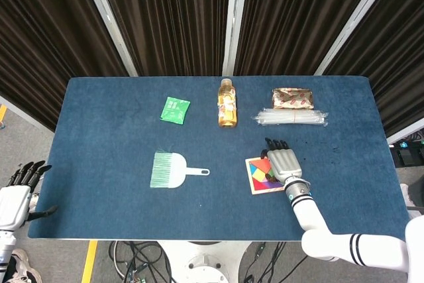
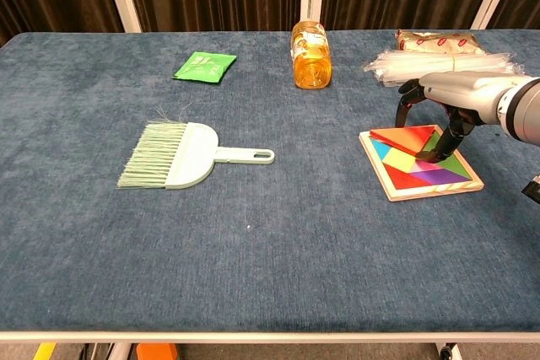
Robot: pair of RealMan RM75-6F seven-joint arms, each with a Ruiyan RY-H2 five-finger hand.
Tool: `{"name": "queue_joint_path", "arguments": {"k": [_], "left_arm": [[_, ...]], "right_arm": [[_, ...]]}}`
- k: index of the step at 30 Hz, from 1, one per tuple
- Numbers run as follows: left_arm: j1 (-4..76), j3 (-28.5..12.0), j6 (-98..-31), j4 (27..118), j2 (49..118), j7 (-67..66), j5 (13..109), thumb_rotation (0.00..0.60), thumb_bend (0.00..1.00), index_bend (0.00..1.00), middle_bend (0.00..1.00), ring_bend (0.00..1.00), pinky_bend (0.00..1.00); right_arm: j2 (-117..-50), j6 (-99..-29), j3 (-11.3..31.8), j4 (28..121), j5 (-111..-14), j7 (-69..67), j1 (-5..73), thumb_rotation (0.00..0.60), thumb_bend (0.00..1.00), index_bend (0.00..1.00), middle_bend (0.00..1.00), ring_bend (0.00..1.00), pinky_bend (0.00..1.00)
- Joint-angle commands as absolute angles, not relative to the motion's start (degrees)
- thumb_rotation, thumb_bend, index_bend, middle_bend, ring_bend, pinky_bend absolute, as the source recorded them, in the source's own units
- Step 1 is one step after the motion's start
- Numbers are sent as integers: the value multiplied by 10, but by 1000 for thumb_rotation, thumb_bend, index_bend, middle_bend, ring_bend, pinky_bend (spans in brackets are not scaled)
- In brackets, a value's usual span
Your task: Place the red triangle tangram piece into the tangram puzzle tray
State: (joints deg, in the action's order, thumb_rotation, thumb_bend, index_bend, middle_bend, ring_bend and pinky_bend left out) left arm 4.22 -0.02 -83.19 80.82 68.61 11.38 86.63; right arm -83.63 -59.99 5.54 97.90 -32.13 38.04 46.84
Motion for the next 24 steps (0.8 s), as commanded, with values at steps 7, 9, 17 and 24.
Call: {"name": "queue_joint_path", "arguments": {"k": [7,9,17,24], "left_arm": [[43,0,-830,808,686,113,866,600,0,162,92,24,118],[43,0,-830,808,686,114,866,600,0,162,92,24,118],[43,0,-830,811,685,112,867,600,0,163,92,24,118],[43,0,-829,811,684,112,866,600,0,162,92,23,118]], "right_arm": [[-834,-599,54,979,-319,380,469,600,228,501,0,0,0],[-833,-598,54,979,-319,380,469,600,228,491,0,0,0],[-829,-592,51,981,-316,380,471,600,215,345,0,0,0],[-824,-590,47,985,-314,380,472,600,198,265,0,0,0]]}}
